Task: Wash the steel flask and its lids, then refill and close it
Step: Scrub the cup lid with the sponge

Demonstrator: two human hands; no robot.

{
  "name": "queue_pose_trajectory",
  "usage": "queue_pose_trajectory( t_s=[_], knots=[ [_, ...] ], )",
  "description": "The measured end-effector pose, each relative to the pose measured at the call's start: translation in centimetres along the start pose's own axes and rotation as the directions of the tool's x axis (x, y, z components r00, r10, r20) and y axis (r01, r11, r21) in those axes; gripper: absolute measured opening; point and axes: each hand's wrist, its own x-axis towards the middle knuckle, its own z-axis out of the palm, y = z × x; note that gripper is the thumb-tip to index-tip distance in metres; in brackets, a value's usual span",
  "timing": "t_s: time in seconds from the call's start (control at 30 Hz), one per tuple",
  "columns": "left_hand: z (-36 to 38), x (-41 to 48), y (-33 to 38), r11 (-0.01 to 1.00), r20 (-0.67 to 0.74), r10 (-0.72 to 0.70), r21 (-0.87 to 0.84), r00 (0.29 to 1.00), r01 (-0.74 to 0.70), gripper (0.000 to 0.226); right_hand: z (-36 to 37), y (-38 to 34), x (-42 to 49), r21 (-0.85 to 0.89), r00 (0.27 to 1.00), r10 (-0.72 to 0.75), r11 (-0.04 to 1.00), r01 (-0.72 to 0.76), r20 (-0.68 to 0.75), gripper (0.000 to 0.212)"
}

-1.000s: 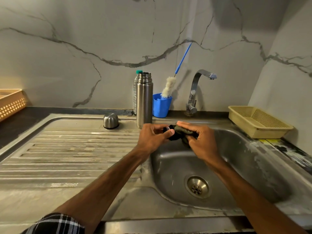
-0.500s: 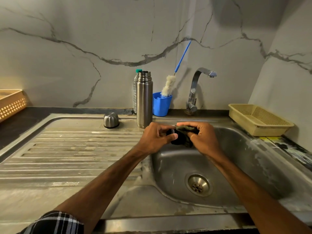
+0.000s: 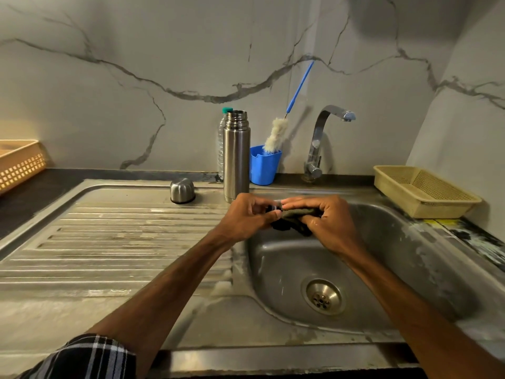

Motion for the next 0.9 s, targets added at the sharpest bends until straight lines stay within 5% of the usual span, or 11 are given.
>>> queue_pose_trajectory(
  t_s=[0.17, 0.47, 0.57, 0.73, 0.9],
  knots=[
    [0.7, -0.4, 0.9, 0.981, 0.088, -0.029, -0.19, 0.996, 0.045, 0.031, -0.5, 0.8, 0.6, 0.272, 0.967, 0.251, 0.934, -0.233, -0.032, 0.034],
    [1.4, -0.6, 1.7, 0.801, -0.003, -0.153, -0.586, 0.988, 0.122, 0.026, 0.2, 0.5, 0.4, 0.687, 0.83, 0.555, 0.578, -0.44, 0.065, 0.031],
    [1.9, -0.6, 1.6, 0.883, -0.135, -0.087, -0.47, 0.987, 0.014, 0.028, 0.4, 0.4, 0.4, 0.723, 0.817, 0.572, 0.536, -0.436, 0.069, 0.027],
    [1.9, 0.0, 0.5, 0.985, -0.39, 0.171, 0.092, 0.905, -0.147, 0.039, 0.5, -0.1, 0.2, 0.697, 0.782, 0.624, 0.561, -0.446, -0.002, 0.02],
    [3.0, -0.4, 0.1, 0.973, -0.371, 0.214, 0.16, 0.904, -0.165, 0.046, 1.1, 0.1, 0.6, 0.626, 0.728, 0.679, 0.607, -0.49, -0.088, 0.025]
  ],
)
